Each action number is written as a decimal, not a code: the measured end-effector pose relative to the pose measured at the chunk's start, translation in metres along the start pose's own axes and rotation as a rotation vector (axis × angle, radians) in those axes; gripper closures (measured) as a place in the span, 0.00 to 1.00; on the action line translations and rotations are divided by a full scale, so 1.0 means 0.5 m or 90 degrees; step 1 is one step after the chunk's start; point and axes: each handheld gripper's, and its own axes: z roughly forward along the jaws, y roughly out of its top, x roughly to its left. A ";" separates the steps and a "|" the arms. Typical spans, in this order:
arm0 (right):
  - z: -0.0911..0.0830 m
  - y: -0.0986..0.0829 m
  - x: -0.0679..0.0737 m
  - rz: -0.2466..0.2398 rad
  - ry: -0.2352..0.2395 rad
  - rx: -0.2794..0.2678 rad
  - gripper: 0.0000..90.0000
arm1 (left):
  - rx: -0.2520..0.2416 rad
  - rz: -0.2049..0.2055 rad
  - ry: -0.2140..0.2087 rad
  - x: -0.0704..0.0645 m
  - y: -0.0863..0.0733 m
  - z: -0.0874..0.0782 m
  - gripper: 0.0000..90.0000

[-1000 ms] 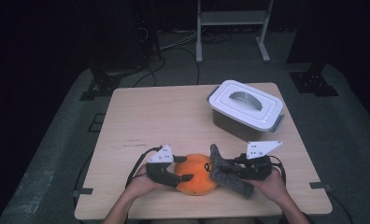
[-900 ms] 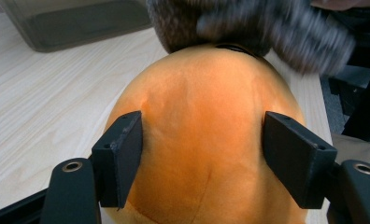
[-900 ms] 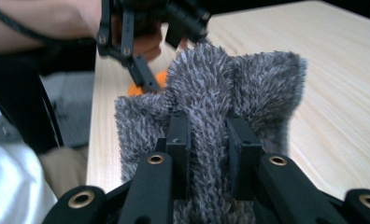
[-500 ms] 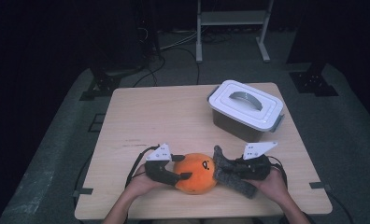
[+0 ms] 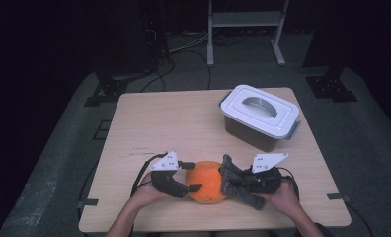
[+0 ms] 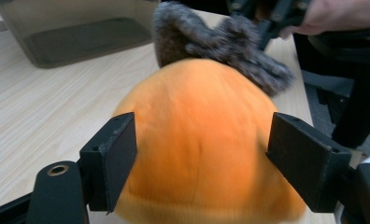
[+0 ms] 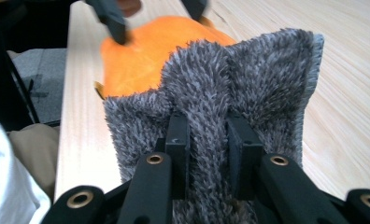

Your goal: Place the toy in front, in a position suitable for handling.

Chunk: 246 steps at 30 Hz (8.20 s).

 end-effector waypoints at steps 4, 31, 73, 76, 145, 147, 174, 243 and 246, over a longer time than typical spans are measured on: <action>-0.004 -0.001 -0.004 0.006 -0.006 0.000 0.80 | 0.022 0.009 0.027 -0.002 -0.001 0.008 0.33; 0.009 0.020 -0.007 -0.023 -0.006 0.002 0.79 | 0.005 -0.020 0.038 0.006 -0.010 0.012 0.31; 0.005 0.027 0.015 -0.026 0.039 -0.018 0.78 | 0.046 0.011 0.016 -0.021 0.015 0.023 0.29; 0.004 0.018 0.001 -0.008 0.044 -0.008 0.78 | 0.047 0.022 0.006 -0.023 0.015 0.018 0.32; -0.014 0.004 -0.021 0.006 0.023 0.018 0.79 | 0.008 0.103 0.065 -0.046 0.012 0.040 0.23; -0.018 -0.004 -0.023 0.016 0.025 0.025 0.79 | 0.007 0.103 0.065 -0.046 0.011 0.039 0.23; 0.001 0.046 0.016 -0.035 0.014 -0.028 0.79 | -0.011 0.057 0.037 -0.035 0.019 0.028 0.30; -0.030 0.041 -0.010 -0.016 -0.011 -0.046 0.80 | -0.018 0.100 0.013 -0.066 0.040 0.043 0.39; -0.035 0.045 -0.002 -0.019 -0.004 -0.062 0.80 | -0.014 0.090 0.027 -0.057 0.036 0.041 0.39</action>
